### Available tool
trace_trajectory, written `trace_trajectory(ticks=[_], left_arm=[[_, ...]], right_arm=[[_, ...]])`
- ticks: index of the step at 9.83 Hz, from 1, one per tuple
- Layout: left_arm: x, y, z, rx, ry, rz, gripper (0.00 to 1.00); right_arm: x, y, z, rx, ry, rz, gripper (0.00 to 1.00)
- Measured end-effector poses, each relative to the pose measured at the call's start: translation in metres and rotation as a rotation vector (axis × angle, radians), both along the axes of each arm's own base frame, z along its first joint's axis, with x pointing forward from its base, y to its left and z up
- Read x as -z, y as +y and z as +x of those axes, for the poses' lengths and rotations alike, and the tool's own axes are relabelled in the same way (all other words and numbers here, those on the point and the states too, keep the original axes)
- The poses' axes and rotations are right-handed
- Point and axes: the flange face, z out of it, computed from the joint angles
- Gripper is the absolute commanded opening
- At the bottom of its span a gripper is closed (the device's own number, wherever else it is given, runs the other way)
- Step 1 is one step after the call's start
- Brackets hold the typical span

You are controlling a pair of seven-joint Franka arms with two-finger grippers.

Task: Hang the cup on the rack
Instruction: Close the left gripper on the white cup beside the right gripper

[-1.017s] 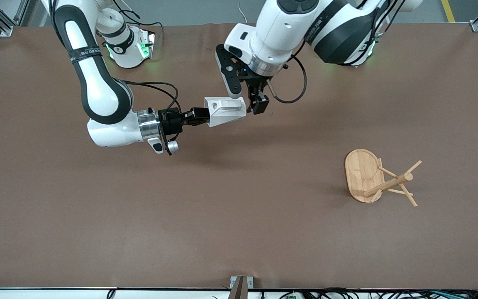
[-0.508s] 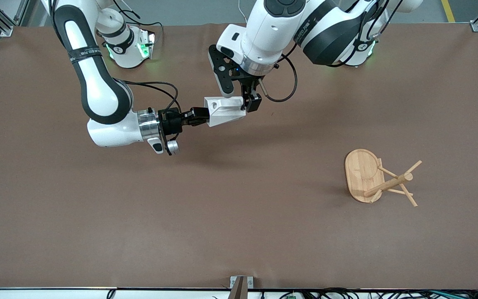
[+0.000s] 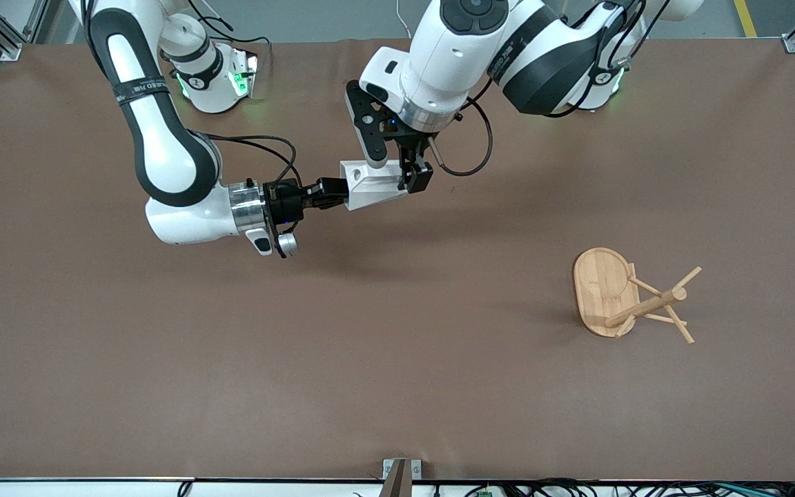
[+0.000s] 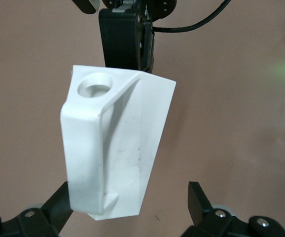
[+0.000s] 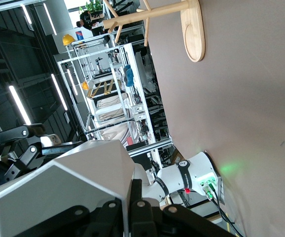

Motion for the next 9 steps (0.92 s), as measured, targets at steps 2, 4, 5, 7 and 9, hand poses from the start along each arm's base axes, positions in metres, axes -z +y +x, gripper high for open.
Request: trace_trajectory(ticks=[2, 4, 5, 7, 9], left_arm=[[0.001, 0.001, 0.002, 0.016, -0.006, -0.001, 1.00], [0.005, 0.000, 0.004, 0.018, -0.003, 0.000, 0.99], [0.010, 0.000, 0.005, 0.018, 0.002, 0.002, 0.96], [0.014, -0.001, 0.007, 0.021, -0.003, 0.012, 0.55], [0.015, 0.000, 0.007, 0.029, -0.014, 0.023, 0.18]], right_arm=[[0.000, 0.003, -0.002, 0.000, 0.002, 0.008, 0.00], [-0.003, 0.010, -0.006, -0.008, -0.002, 0.021, 0.00], [-0.004, 0.011, -0.006, -0.009, -0.003, 0.022, 0.00], [-0.003, 0.010, -0.006, -0.006, -0.004, 0.020, 0.00], [-0.002, 0.009, -0.006, -0.004, -0.011, 0.019, 0.00]])
